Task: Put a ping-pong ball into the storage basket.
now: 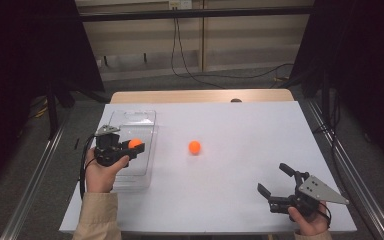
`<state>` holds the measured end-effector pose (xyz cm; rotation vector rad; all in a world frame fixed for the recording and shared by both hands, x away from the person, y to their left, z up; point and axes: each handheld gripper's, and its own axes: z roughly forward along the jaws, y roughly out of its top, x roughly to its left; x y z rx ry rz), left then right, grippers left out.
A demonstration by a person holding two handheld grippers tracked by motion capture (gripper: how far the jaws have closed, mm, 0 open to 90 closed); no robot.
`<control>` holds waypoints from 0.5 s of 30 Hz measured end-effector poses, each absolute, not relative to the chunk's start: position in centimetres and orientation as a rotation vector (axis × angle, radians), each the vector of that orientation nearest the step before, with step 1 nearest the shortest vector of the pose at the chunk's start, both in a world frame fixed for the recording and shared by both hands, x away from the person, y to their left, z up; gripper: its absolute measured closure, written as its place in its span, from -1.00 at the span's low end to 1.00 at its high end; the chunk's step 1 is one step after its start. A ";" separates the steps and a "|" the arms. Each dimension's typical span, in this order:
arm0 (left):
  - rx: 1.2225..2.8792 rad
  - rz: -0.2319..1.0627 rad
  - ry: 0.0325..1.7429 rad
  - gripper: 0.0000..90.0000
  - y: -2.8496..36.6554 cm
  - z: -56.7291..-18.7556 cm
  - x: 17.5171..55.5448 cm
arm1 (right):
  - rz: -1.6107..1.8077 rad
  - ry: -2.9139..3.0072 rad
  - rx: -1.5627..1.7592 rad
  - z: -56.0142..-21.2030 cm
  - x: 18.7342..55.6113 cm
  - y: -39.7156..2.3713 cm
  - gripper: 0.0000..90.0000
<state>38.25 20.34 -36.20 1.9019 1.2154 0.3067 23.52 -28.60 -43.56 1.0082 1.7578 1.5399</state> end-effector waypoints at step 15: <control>1.892 0.310 1.238 0.13 20.7 -36.8 38.5 | 1.540 1.758 1.008 -43.5 23.5 -28.6 -0.95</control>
